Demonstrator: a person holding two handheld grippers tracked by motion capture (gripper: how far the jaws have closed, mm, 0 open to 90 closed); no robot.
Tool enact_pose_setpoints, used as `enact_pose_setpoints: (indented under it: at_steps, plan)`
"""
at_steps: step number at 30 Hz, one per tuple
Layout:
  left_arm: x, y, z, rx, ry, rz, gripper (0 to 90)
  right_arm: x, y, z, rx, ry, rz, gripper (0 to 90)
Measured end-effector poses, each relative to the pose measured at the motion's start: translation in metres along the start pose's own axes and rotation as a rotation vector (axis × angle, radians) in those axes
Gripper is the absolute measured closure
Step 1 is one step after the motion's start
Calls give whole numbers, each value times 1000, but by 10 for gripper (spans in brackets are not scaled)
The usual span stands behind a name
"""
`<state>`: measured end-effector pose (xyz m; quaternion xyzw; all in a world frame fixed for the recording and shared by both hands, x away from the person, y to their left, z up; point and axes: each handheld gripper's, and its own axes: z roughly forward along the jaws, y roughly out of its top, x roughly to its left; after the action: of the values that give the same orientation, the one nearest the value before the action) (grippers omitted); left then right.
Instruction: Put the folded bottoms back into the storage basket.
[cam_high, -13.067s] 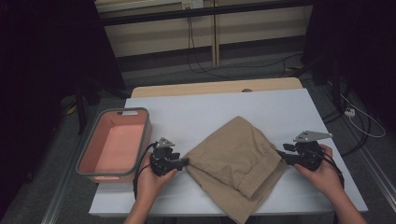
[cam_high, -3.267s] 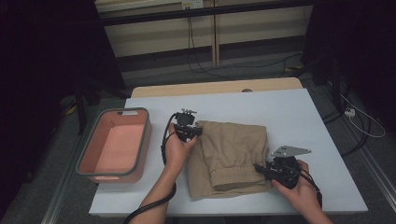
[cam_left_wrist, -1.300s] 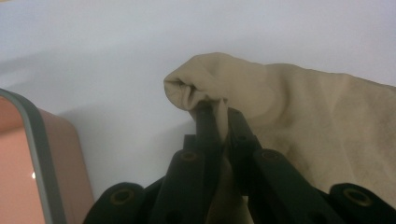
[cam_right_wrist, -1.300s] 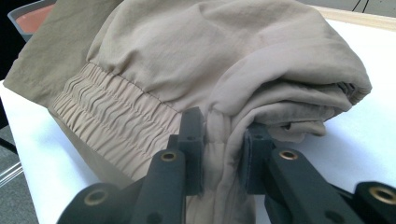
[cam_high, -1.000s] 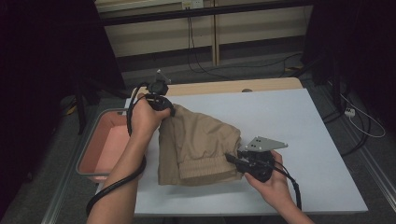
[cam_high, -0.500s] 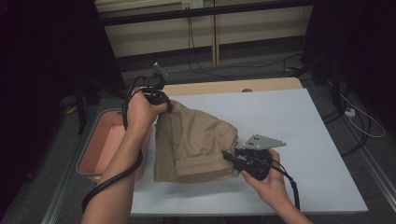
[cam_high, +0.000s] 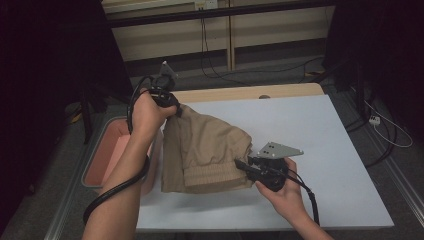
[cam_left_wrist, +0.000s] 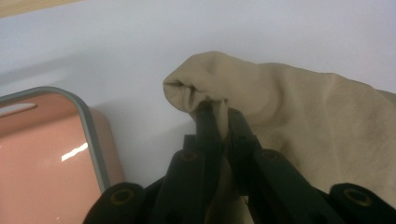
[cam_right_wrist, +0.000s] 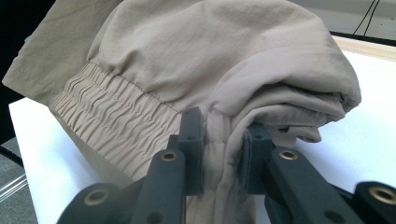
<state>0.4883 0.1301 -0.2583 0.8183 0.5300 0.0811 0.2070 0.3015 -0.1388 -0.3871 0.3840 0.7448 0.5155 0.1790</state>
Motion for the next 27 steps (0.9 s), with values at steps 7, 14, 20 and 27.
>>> enact_pose_setpoints:
  at_steps: [7, 14, 20, 27]
  plan:
    - [2, 2, -8, 12, 9, -2, 865, 3, 5, 2, -9, 7, -2, 746]
    - [4, 3, -13, 30, 17, -5, 865, 6, 7, 4, -15, 12, -4, 746]
    - [6, 6, -17, 38, 29, -4, 864, 7, 11, 6, -19, 12, -12, 746]
    - [7, 9, -24, 42, 41, -5, 865, 10, 16, 7, -23, 17, -19, 746]
